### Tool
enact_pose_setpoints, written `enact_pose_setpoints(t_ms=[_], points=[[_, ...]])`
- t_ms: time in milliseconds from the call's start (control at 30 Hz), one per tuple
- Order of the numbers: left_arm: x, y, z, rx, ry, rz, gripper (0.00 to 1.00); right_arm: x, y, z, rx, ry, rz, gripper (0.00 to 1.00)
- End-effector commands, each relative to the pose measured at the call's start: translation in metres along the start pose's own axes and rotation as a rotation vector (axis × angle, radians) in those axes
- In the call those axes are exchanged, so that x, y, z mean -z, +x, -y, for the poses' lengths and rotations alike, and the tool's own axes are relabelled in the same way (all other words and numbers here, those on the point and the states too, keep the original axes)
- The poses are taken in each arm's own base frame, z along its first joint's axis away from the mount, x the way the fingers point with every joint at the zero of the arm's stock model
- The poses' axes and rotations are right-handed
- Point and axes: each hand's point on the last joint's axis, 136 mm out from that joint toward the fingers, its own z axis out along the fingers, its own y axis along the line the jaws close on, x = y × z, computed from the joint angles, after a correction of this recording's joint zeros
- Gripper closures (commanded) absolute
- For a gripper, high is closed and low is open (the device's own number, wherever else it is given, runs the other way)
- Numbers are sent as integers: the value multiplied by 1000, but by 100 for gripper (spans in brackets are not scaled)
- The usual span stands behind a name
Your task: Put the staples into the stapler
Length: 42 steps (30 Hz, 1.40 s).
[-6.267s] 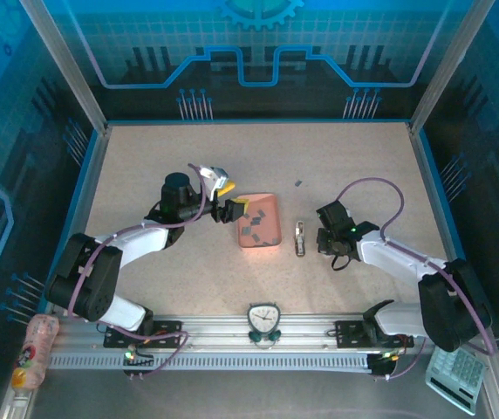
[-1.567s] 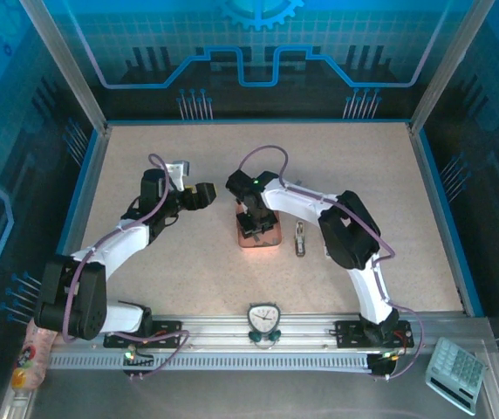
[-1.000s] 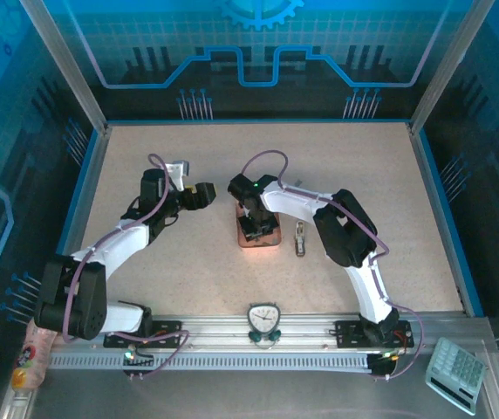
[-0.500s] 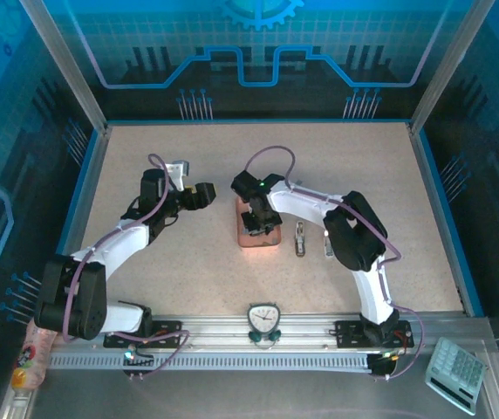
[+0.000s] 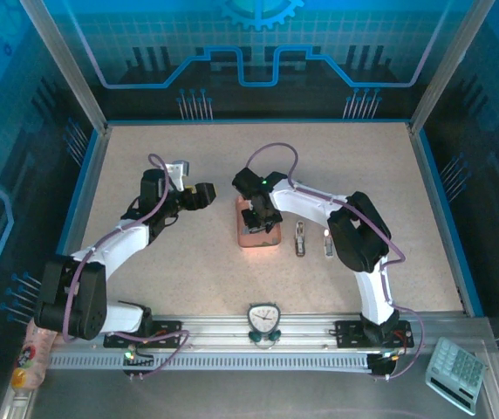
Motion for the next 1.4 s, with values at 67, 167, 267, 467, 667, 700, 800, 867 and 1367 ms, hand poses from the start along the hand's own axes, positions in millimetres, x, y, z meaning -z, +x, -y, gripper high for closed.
enact_pose_setpoints(t_ms=[67,167,267,467,667,700,800,867,1367], points=[[5,-6,7,-14,39,30,16,42,3,12,-49,6,70,86],[6,-7,13,-20,74,36,16,58,24,25,-102,17,77,85],[8,-8,22,-31,114,44,16,67,58,41,-172,37,55,85],[8,-1,48,-85,211,38,16,61,137,73,-310,78,-41,84],[9,2,60,-106,244,34,16,32,195,92,-389,106,-145,84],[10,2,61,-109,246,35,16,29,200,94,-396,108,-154,84],[11,2,63,-116,249,36,16,18,212,99,-412,113,-170,83],[11,1,64,-121,253,39,17,11,216,102,-415,121,-179,83],[12,1,65,-136,252,40,17,9,204,107,-407,130,-177,73]])
